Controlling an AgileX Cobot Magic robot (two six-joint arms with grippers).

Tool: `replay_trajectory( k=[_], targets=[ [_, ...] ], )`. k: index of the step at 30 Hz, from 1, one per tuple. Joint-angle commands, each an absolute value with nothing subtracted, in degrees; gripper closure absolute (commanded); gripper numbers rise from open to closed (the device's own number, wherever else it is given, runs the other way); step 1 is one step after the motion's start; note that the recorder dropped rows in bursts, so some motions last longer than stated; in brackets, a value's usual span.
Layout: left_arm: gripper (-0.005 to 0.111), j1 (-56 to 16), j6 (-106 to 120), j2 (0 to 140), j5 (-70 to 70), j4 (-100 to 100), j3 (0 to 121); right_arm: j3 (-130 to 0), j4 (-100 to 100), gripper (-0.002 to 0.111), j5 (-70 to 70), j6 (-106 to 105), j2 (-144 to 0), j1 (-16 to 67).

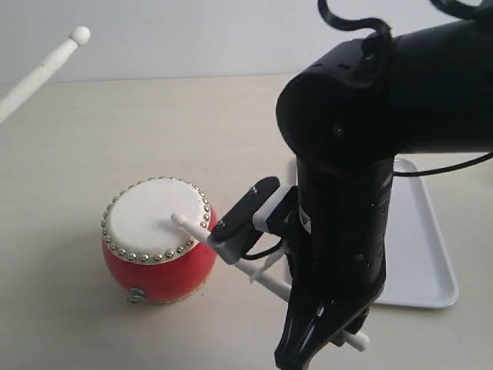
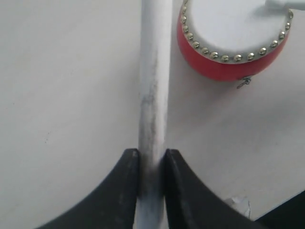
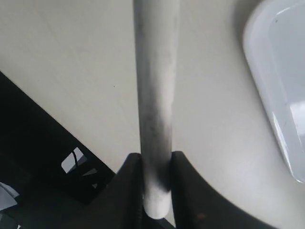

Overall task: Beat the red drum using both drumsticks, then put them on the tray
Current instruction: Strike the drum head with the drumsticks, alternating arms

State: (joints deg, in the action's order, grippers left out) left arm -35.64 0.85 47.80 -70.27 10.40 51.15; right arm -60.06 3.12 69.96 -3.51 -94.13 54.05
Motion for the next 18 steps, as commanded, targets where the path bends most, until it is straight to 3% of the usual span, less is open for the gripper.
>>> replay_trajectory(
  k=[1, 7, 13, 18],
  targets=[
    [0.107, -36.0, 6.9, 50.0, -70.0, 5.1, 49.5, -63.3, 0.9, 0.108, 70.0, -1.5, -85.8, 53.9],
    [0.107, -36.0, 10.6, 60.3, -70.0, 2.0, 44.2, -67.3, -2.5, 0.108, 70.0, 2.3, -72.5, 53.9],
    [0.107, -36.0, 10.2, 70.3, -70.0, 2.0, 40.2, -67.9, -2.5, 0.108, 70.0, 4.3, -68.8, 53.9],
    [0.107, -36.0, 5.6, 65.5, -70.0, 6.0, 41.7, -67.8, -2.5, 0.108, 70.0, 4.7, -70.5, 53.9]
  ],
)
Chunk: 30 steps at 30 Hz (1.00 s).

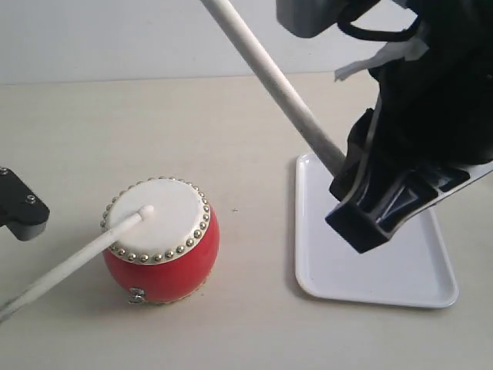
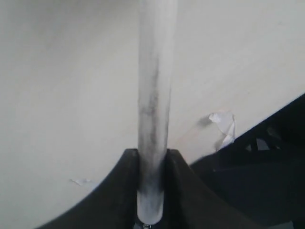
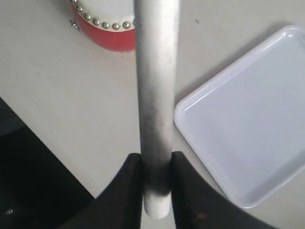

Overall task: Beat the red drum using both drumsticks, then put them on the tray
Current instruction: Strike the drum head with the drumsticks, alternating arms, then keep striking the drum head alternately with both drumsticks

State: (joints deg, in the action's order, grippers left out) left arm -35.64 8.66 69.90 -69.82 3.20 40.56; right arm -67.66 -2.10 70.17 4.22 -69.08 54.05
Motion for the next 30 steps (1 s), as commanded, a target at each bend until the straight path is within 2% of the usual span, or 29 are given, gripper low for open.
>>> replay_trajectory(
  k=[1, 9, 16, 22, 25, 30],
  targets=[
    [0.107, -36.0, 4.8, 62.9, -70.0, 7.2, 42.0, -67.7, -1.6, 0.108, 70.0, 4.7, -71.5, 53.9],
    [0.107, -36.0, -5.4, 40.4, -70.0, 18.7, 43.2, -62.2, 10.6, 0.108, 70.0, -1.4, -86.6, 53.9],
    [0.107, -36.0, -6.0, 34.9, -70.0, 16.0, 43.2, -60.7, 9.6, 0.108, 70.0, -3.5, -96.7, 53.9],
    [0.107, -36.0, 4.2, 48.5, -70.0, 4.8, 43.2, -68.5, 9.8, 0.108, 70.0, -2.7, -82.4, 53.9],
    [0.107, -36.0, 10.3, 65.2, -70.0, -1.4, 43.1, -73.7, 9.8, 0.108, 70.0, -0.9, -73.2, 53.9],
    [0.107, -36.0, 10.0, 79.8, -70.0, -1.9, 43.1, -74.7, 8.6, 0.108, 70.0, 0.0, -71.4, 53.9]
  ],
)
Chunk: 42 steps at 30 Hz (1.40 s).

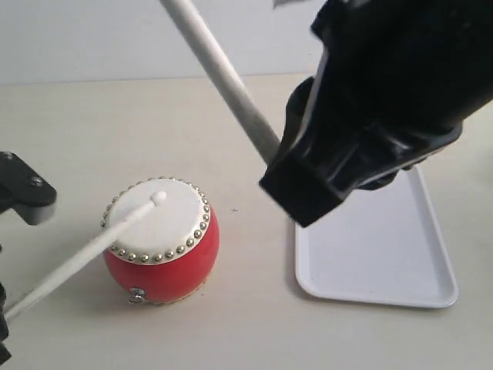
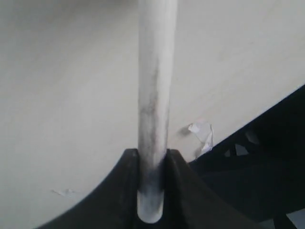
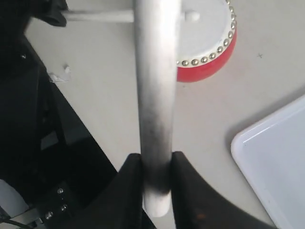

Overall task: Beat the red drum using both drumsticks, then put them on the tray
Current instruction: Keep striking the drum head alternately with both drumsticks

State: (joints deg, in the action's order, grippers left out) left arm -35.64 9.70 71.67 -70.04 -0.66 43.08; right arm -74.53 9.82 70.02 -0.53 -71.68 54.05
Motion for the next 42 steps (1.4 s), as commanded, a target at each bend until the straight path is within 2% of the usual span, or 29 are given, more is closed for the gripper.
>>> replay_trajectory(
  k=[1, 5, 9, 15, 21, 28, 34, 38, 42],
  targets=[
    [0.107, -36.0, 9.6, 80.1, -70.0, -1.7, 43.1, -74.6, 8.5, 0.108, 70.0, 0.0, -71.9, 53.9],
    [0.107, -36.0, 4.2, 69.7, -70.0, 2.3, 43.3, -70.9, 6.9, 0.108, 70.0, 0.0, -78.5, 53.9],
    [0.107, -36.0, -0.8, 48.5, -70.0, 7.3, 43.3, -63.7, 9.0, 0.108, 70.0, -3.9, -93.3, 53.9],
    [0.107, -36.0, -4.0, 39.6, -70.0, 9.5, 43.3, -63.2, 9.8, 0.108, 70.0, -7.9, -102.1, 53.9],
    [0.107, -36.0, 0.0, 45.7, -70.0, 6.9, 43.3, -65.0, 8.4, 0.108, 70.0, -7.3, -93.8, 53.9],
    [0.107, -36.0, 10.7, 67.7, -70.0, -0.6, 42.7, -74.0, 6.6, 0.108, 70.0, -3.9, -77.8, 53.9],
    [0.107, -36.0, 13.9, 82.1, -70.0, 0.0, 42.7, -77.7, 5.1, 0.108, 70.0, -2.8, -74.3, 53.9],
    [0.107, -36.0, 11.7, 82.1, -70.0, 2.4, 42.7, -77.0, 3.4, 0.108, 70.0, -1.8, -76.2, 53.9],
    [0.107, -36.0, 6.9, 73.9, -70.0, 6.1, 42.7, -73.7, 3.4, 0.108, 70.0, -1.8, -80.3, 53.9]
  ],
)
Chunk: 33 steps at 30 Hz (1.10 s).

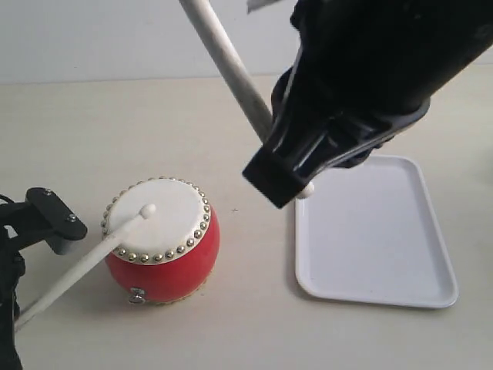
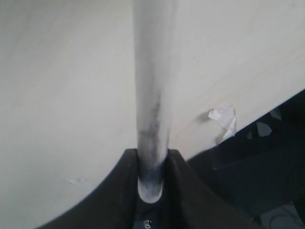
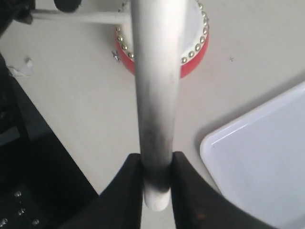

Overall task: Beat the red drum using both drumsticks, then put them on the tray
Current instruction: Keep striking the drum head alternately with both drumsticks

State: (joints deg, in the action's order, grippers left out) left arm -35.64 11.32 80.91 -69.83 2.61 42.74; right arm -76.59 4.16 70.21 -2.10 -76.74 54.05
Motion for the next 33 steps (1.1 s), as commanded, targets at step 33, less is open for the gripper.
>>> replay_trajectory(
  k=[33],
  targets=[
    [0.107, -35.9, 13.2, 87.0, -70.0, 0.4, 42.7, -73.5, 7.0, 0.108, 70.0, 1.0, -68.8, 53.9]
  ],
)
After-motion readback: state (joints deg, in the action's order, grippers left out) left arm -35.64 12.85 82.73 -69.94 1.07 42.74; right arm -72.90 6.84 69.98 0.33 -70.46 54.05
